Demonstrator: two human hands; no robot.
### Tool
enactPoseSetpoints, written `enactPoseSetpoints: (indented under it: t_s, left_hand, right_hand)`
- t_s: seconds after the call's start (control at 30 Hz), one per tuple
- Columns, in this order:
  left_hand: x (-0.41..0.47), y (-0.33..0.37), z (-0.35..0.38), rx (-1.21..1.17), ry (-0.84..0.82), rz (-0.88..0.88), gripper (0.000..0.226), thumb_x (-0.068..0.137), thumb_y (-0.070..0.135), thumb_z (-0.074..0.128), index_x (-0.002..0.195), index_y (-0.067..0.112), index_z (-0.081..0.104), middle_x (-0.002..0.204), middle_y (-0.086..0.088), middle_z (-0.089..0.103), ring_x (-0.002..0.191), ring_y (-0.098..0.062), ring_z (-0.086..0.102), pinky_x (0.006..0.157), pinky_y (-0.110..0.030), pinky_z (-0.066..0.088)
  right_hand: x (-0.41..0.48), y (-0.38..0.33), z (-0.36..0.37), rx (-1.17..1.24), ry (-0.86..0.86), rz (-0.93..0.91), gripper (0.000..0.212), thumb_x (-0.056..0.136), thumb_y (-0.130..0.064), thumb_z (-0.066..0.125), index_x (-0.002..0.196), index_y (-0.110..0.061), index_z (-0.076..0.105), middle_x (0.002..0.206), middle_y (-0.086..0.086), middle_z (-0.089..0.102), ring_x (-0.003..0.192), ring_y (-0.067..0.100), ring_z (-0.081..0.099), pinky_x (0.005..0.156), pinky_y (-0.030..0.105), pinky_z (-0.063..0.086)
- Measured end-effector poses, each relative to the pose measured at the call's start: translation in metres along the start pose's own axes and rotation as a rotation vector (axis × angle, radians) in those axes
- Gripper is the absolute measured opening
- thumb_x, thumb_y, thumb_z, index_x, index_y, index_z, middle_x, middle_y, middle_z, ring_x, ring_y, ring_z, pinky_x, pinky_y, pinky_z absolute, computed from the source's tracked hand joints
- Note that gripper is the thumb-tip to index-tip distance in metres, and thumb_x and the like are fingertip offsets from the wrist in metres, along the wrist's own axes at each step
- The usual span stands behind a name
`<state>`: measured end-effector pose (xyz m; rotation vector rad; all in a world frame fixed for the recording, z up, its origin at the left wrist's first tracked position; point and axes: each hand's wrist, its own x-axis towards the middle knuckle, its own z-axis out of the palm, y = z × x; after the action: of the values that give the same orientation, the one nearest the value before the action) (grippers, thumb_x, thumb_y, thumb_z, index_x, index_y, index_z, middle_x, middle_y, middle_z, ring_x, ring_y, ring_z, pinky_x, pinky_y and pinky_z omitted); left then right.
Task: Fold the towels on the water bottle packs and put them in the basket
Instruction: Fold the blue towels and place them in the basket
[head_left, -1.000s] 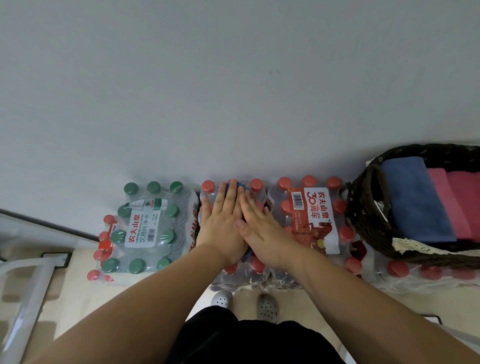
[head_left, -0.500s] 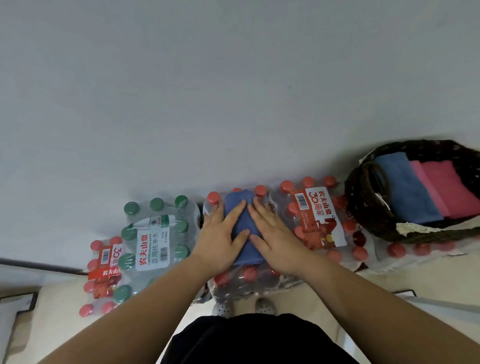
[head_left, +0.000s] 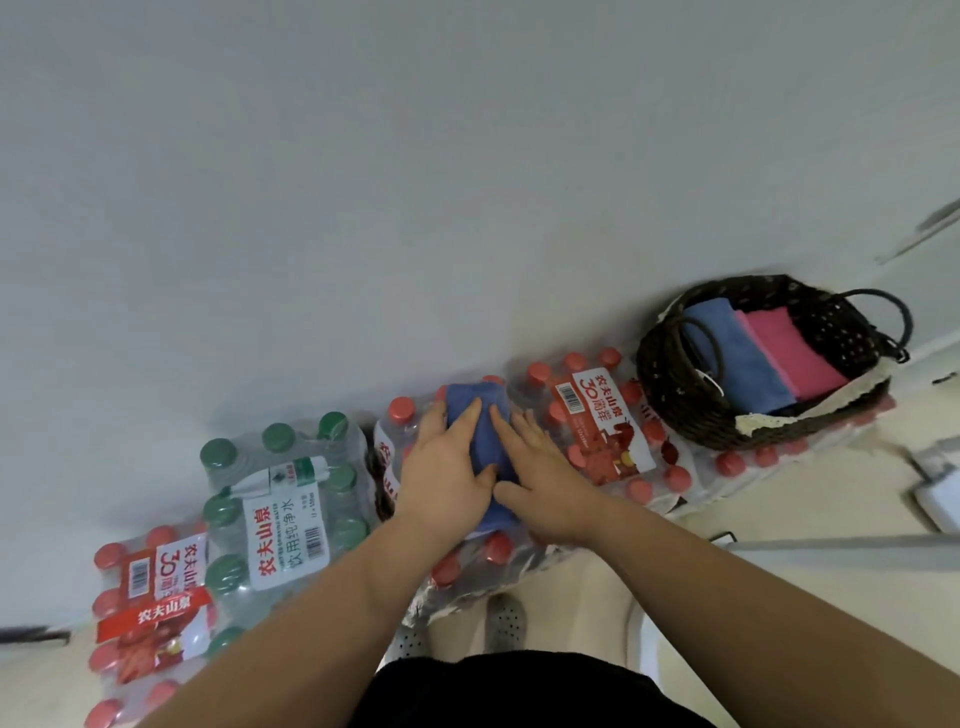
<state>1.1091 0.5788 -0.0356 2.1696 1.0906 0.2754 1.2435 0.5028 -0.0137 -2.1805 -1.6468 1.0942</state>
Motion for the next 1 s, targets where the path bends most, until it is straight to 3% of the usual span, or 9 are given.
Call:
enactPoseSetpoints:
  t_s: [0.13,0.3,0.37,0.5,0.57,0.73,0.87,1.0]
  left_hand:
    - [0.005,0.019,-0.005,-0.169,0.027,-0.016,0.073,0.084,0.018,0.069,0.15,0.026,0.037,0.151,-0.009,0.025,0.121,-0.026,0.051,0.092,-0.016,0.037]
    - [0.017,0.057,-0.004,-0.318,0.046,-0.019,0.07,0.086,0.014,0.068,0.15,0.018,0.037,0.147,-0.003,0.029,0.12,-0.016,0.049,0.092,-0.009,0.036]
    - [0.021,0.077,-0.005,-0.371,0.07,-0.016,0.071,0.088,0.017,0.069,0.151,0.023,0.035,0.149,0.003,0.027,0.118,-0.008,0.046,0.089,-0.002,0.037]
    - [0.028,0.136,-0.008,-0.46,0.16,0.078,0.071,0.089,0.019,0.07,0.15,0.028,0.035,0.147,0.013,0.026,0.115,0.001,0.052,0.094,-0.018,0.051]
    - [0.033,0.174,-0.006,-0.504,0.181,0.11,0.073,0.089,0.017,0.07,0.15,0.032,0.034,0.145,0.018,0.027,0.113,0.01,0.05,0.091,-0.017,0.052]
    - [0.063,0.265,0.019,-0.58,0.213,0.16,0.073,0.087,0.016,0.073,0.148,0.033,0.038,0.141,0.015,0.037,0.118,-0.009,0.056,0.089,-0.027,0.056]
    - [0.09,0.319,0.051,-0.619,0.222,0.166,0.07,0.085,0.013,0.075,0.145,0.031,0.043,0.14,0.013,0.041,0.113,-0.004,0.059,0.087,-0.025,0.057]
    - [0.11,0.355,0.081,-0.616,0.185,0.174,0.071,0.086,0.015,0.075,0.146,0.033,0.042,0.141,0.015,0.042,0.117,-0.004,0.057,0.089,-0.024,0.056]
  right_hand:
    - [-0.013,0.0,-0.013,0.419,0.086,0.07,0.066,0.101,-0.012,0.042,0.159,-0.027,0.012,0.165,-0.006,0.012,0.148,0.007,0.015,0.122,0.032,0.017]
    - [-0.027,0.005,-0.044,0.679,0.215,0.058,0.053,0.104,-0.019,0.045,0.153,-0.034,0.031,0.153,-0.015,0.032,0.129,-0.006,0.038,0.094,0.005,0.034]
    - [-0.034,0.011,-0.064,0.736,0.274,0.013,0.046,0.105,-0.02,0.046,0.148,-0.035,0.039,0.144,-0.017,0.041,0.115,-0.018,0.046,0.086,0.002,0.04]
    - [-0.054,0.029,-0.116,0.827,0.423,-0.142,0.038,0.102,-0.02,0.052,0.137,-0.036,0.052,0.141,-0.014,0.052,0.122,-0.004,0.054,0.099,0.021,0.049]
    - [-0.067,0.043,-0.15,0.843,0.493,-0.201,0.032,0.101,-0.023,0.056,0.129,-0.038,0.059,0.137,-0.015,0.056,0.123,0.002,0.057,0.1,0.03,0.051]
    - [-0.101,0.101,-0.227,0.826,0.467,-0.271,0.033,0.099,-0.03,0.059,0.126,-0.046,0.053,0.138,-0.012,0.051,0.117,0.01,0.061,0.094,0.035,0.056]
    - [-0.112,0.152,-0.263,0.901,0.467,-0.283,0.031,0.1,-0.03,0.057,0.127,-0.045,0.053,0.135,-0.014,0.053,0.114,0.009,0.063,0.095,0.039,0.056]
    - [-0.111,0.203,-0.293,0.885,0.586,-0.287,0.027,0.097,-0.03,0.062,0.121,-0.043,0.061,0.138,-0.002,0.054,0.115,0.022,0.064,0.089,0.044,0.058]
